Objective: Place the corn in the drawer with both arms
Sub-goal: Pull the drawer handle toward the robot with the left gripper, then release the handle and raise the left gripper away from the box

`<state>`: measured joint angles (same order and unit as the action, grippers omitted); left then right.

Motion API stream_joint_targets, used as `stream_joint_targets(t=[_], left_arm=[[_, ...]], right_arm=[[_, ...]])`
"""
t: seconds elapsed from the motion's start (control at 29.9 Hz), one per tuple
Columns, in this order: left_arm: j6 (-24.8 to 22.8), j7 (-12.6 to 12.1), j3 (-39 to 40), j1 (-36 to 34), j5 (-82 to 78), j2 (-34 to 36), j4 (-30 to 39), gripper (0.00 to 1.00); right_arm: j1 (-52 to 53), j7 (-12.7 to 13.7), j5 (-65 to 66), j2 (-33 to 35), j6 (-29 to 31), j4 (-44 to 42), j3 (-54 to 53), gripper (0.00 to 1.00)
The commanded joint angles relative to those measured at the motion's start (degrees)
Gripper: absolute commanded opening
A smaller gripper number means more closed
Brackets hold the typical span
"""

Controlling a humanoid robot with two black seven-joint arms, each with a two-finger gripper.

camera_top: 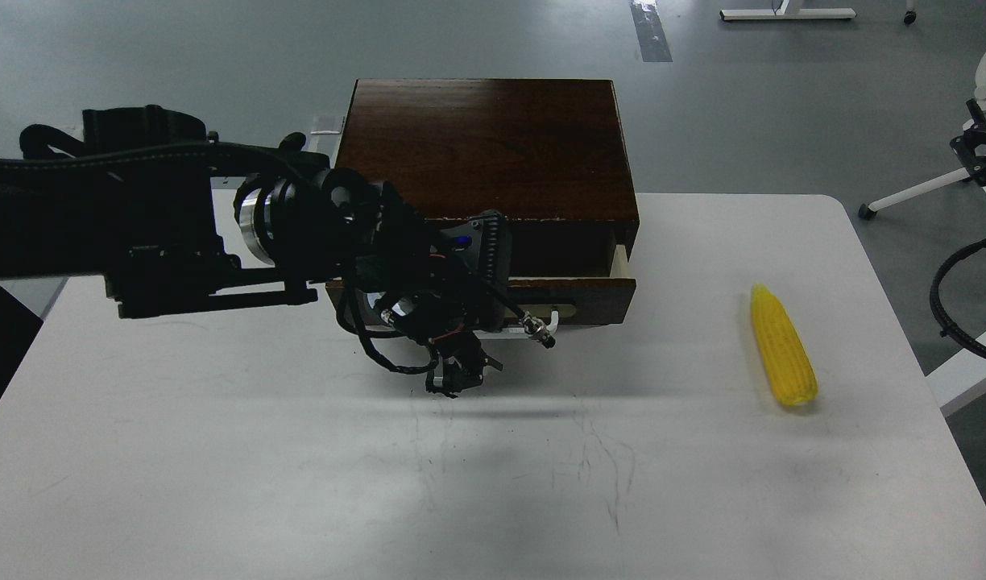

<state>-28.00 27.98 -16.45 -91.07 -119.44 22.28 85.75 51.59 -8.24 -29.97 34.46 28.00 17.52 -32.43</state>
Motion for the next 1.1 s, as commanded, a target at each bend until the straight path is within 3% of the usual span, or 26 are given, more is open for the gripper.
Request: stream_joint_targets(t=[0.0,0.27,0.37,0.43,0.5,0.57,0.84,1.07], left_arm=[[0.0,0.0,0.0,0.1,0.0,0.6,1.6,0.47],[0.0,0.0,0.2,0.1,0.0,0.8,1.9,0.47],[0.0,0.0,0.9,-0.3,0.4,1.8,2.1,0.54],[0.0,0.0,2.1,-1.5,1.0,2.9,2.2,0.6],[0.0,0.0,6.0,-1.6,6.1,4.3,2.1,0.85],[0.0,0.0,8.2,-1.5,11.2,5.1,1.6,0.96],[0.0,0.0,15.7,-0.3,50.7,12.9,-5.0,0.98],[0.0,0.0,30.2,13.5,83.0,17.3,-17.2,0.98]], right_arm=[[0.0,0.0,0.0,0.0,0.0,0.0,0.0,1.0],[0.0,0.0,0.0,0.1,0.0,0.0,0.0,1.0],[0.0,0.0,0.0,0.5,0.0,-0.1,0.0,1.0],[-0.2,0.1,0.0,0.9,0.0,0.0,0.4,1.0],[-0.6,0.2,0.1,0.9,0.0,-0.1,1.8,1.0],[-0.6,0.2,0.1,0.9,0.0,-0.1,3.3,1.0],[1.8,0.1,3.5,3.4,0.0,-0.5,11.8,1.0],[12.7,0.2,23.0,5.1,0.0,-0.6,20.5,1.0]])
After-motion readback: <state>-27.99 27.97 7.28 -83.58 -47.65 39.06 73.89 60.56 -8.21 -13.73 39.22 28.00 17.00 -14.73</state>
